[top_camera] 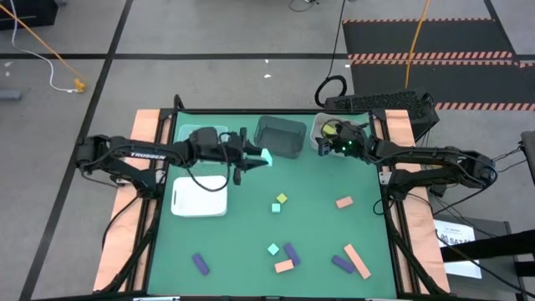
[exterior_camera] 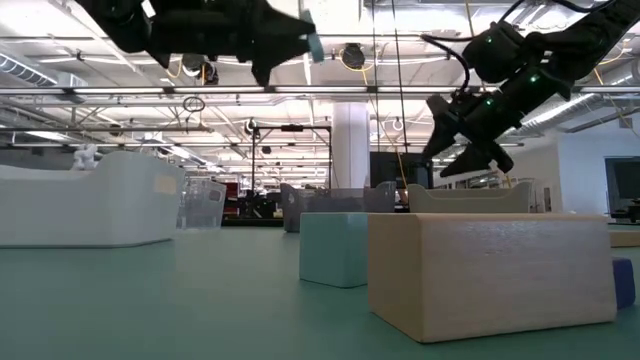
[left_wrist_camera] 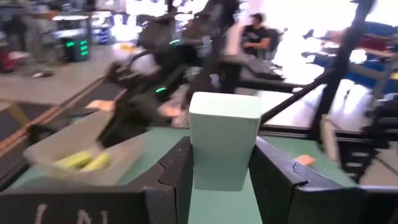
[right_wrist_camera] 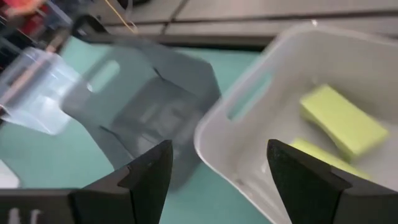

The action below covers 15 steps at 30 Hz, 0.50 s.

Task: Sort & place blocks by color
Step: Put the bottom left blue block into the transparent bin

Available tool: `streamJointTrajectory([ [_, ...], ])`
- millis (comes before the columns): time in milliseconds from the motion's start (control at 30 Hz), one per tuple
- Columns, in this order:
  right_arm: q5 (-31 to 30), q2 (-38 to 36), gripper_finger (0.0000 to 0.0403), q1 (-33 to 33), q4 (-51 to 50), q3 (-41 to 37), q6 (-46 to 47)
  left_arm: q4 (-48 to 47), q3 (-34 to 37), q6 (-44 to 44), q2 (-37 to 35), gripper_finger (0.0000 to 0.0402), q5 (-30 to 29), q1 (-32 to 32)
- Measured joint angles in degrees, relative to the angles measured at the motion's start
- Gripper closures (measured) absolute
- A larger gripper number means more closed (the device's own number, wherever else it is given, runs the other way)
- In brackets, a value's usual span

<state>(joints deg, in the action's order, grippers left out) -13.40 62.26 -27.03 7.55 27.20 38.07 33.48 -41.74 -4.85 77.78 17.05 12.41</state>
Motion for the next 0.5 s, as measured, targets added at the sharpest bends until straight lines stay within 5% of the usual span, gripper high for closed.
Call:
streamJointTrajectory([
  [400,-0.03,0.00,0.0149,0.00,13.14,0.00,0.22,-25.63,0.00,-15.45,-0.02,0.0248,-15.28,13.65],
  [500,-0.03,0.00,0.0149,0.01,13.92,0.00,0.33,-31.75,0.00,-17.23,-0.04,0.0266,-18.47,15.56],
])
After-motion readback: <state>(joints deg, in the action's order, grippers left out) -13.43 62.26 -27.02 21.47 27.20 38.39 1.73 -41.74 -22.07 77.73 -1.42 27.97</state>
